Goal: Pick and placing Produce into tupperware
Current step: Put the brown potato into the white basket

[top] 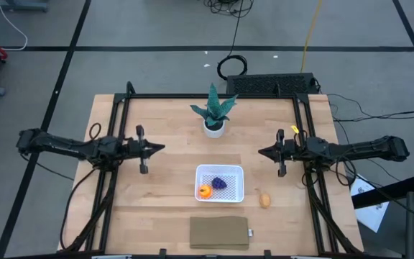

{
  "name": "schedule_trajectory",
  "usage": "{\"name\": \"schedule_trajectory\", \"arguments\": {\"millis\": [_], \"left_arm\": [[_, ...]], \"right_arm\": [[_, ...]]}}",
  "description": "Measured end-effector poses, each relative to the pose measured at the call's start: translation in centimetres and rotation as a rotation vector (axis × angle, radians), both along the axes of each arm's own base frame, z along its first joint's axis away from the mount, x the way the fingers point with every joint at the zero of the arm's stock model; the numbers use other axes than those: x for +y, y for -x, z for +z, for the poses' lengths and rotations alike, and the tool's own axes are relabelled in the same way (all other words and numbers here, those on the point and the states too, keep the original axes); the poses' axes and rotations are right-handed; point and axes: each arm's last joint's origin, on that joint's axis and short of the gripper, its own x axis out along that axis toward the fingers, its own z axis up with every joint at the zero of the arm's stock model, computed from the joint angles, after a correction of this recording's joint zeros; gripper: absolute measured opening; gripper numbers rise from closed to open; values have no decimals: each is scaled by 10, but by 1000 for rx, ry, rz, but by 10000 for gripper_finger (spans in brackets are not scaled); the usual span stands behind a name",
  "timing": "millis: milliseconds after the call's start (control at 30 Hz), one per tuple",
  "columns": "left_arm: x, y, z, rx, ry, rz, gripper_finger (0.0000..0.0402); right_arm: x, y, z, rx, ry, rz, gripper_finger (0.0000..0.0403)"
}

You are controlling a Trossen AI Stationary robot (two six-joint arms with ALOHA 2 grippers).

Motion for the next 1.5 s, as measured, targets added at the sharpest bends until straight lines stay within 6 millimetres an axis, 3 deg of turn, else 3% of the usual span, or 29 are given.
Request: {"name": "schedule_trajectory", "arguments": {"millis": [300, 1033, 1300, 1500], "left_arm": [[1, 3, -18, 41, 69, 29, 0], [0, 2, -19, 36, 150, -3, 1], [0, 2, -9, -66, 174, -14, 1], [0, 2, -8, -67, 118, -10, 1]], "right_arm": [[0, 0, 0, -1, 32, 1, 0], [0, 0, 4, -41, 92, 0, 0], [0, 0, 7, -68, 115, -2, 0], [0, -1, 6, -59, 107, -1, 0]]}}
